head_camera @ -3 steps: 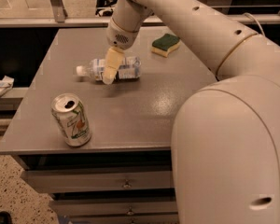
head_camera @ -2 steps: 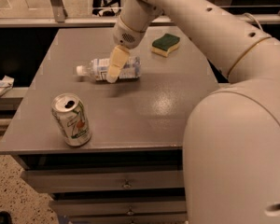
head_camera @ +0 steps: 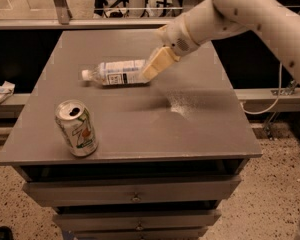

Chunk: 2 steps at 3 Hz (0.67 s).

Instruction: Knock blue plastic bottle over

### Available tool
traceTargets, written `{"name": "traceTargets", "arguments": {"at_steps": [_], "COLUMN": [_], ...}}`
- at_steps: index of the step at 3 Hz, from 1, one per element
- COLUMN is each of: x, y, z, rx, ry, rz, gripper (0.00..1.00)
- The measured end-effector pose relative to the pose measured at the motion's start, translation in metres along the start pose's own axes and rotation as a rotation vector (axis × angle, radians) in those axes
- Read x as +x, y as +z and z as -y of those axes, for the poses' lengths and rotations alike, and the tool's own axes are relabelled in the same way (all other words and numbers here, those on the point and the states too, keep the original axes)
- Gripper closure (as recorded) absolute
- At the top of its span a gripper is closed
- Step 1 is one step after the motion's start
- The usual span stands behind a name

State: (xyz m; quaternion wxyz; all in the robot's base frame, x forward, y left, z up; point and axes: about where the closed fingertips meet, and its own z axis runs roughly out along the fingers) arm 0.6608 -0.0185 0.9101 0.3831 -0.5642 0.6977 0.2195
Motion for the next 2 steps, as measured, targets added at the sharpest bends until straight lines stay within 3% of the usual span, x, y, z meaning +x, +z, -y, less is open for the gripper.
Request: {"name": "traceTargets", "arguments": {"at_steps": [1, 2], "x": [0.015, 0.042], "y": [-0.058, -0.097], "z": [0.005, 0.011], "rx": [0.121, 0.189], "ry": [0.046, 0.09], "rz": [0.14, 0.145], "gripper": [0.0, 0.0]}}
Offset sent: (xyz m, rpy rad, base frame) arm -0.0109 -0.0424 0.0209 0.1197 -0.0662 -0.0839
